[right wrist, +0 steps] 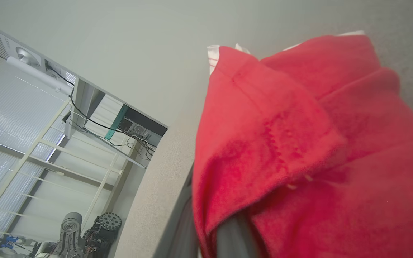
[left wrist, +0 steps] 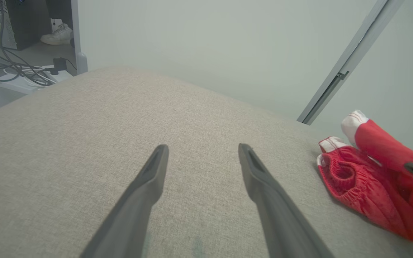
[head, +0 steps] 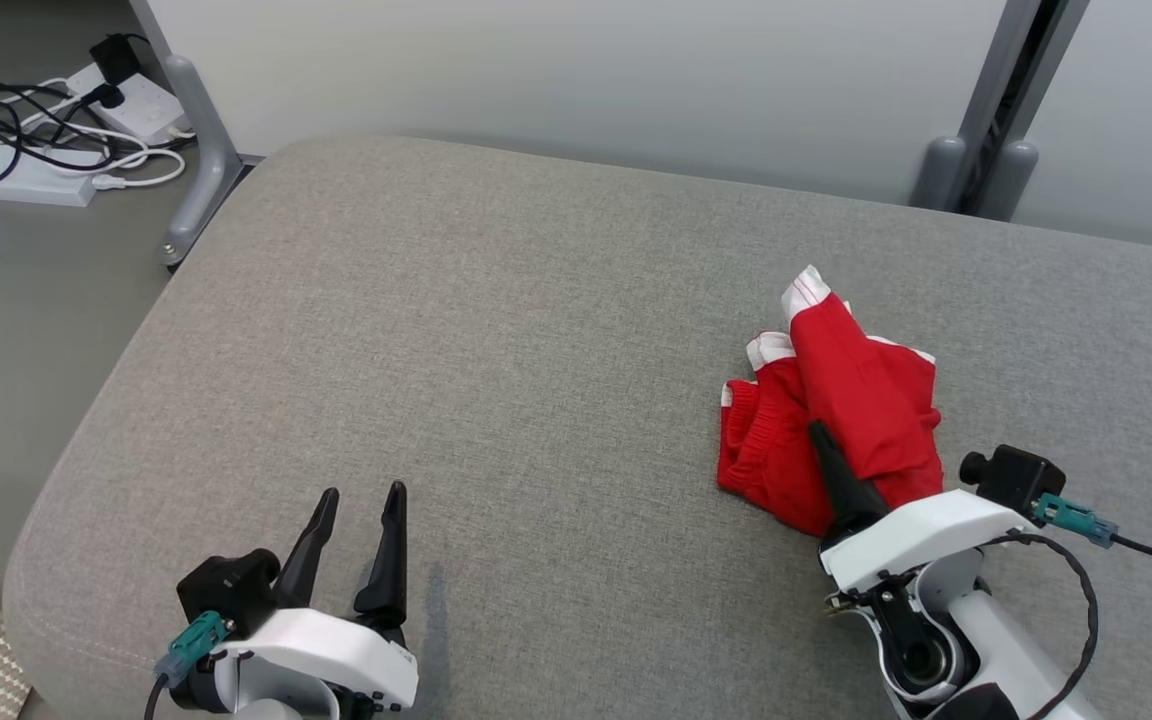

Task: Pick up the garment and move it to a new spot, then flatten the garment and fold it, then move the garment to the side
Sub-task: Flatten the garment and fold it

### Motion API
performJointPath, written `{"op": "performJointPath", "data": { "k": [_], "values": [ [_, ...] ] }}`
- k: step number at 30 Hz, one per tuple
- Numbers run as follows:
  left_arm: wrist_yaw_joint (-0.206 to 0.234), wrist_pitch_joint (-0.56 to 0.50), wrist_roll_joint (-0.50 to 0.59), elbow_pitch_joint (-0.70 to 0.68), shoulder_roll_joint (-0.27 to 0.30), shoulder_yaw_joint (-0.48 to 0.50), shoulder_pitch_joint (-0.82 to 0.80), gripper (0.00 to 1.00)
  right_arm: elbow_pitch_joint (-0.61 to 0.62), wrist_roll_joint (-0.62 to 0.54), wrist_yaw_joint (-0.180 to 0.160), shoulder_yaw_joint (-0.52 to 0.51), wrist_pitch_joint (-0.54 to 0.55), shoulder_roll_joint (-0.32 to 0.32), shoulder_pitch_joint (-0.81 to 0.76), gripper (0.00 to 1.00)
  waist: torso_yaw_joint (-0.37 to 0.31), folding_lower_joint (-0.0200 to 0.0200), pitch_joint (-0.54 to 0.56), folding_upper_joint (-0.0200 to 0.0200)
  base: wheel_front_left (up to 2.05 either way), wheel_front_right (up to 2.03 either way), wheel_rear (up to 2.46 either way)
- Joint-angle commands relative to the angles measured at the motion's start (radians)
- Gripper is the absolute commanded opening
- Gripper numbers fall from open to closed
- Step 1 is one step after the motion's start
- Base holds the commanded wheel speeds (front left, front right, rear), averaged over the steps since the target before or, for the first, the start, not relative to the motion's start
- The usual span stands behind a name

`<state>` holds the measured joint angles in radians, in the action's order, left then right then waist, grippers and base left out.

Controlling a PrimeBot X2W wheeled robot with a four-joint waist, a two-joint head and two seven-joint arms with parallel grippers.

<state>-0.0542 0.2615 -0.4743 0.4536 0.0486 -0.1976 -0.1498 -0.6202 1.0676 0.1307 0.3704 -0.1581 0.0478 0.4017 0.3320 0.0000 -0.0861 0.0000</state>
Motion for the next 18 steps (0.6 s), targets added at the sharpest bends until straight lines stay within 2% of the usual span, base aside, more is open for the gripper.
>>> {"op": "performJointPath", "data": {
  "k": [1,3,4,5,6,18],
  "values": [
    [0.003,0.003,-0.007,0.000,0.005,-0.001,0.005,1.00,-0.020,-0.011,0.000,0.011,-0.012,0.007,0.017,0.00,0.008,0.0000,-0.003,0.0000,0.00,0.00,0.00],
    [0.006,0.003,-0.010,0.001,0.005,-0.003,0.006,1.00,-0.034,-0.010,0.000,0.017,-0.019,0.006,0.020,0.00,0.014,0.0000,-0.004,0.0000,0.00,0.00,0.00],
    [0.007,0.003,-0.011,0.001,0.005,-0.003,0.006,1.00,-0.040,-0.009,0.000,0.019,-0.022,0.006,0.022,0.25,0.016,0.0000,-0.006,0.0000,0.00,0.00,0.00],
    [0.007,0.003,-0.013,0.001,0.005,-0.003,0.006,1.00,-0.045,-0.010,0.000,0.022,-0.026,0.007,0.025,0.75,0.019,0.0000,-0.006,0.0000,0.00,0.00,0.00],
    [0.008,0.003,-0.014,0.002,0.005,-0.003,0.005,1.00,-0.045,-0.002,0.000,0.027,-0.029,0.006,0.026,1.00,0.021,0.0000,-0.006,0.0000,0.00,0.00,0.00],
    [0.009,0.003,-0.019,0.004,0.005,0.001,0.002,1.00,-0.030,-0.016,0.000,0.113,-0.032,0.006,0.051,1.00,0.027,0.0000,-0.007,0.0000,0.00,0.00,0.00]
  ]
}}
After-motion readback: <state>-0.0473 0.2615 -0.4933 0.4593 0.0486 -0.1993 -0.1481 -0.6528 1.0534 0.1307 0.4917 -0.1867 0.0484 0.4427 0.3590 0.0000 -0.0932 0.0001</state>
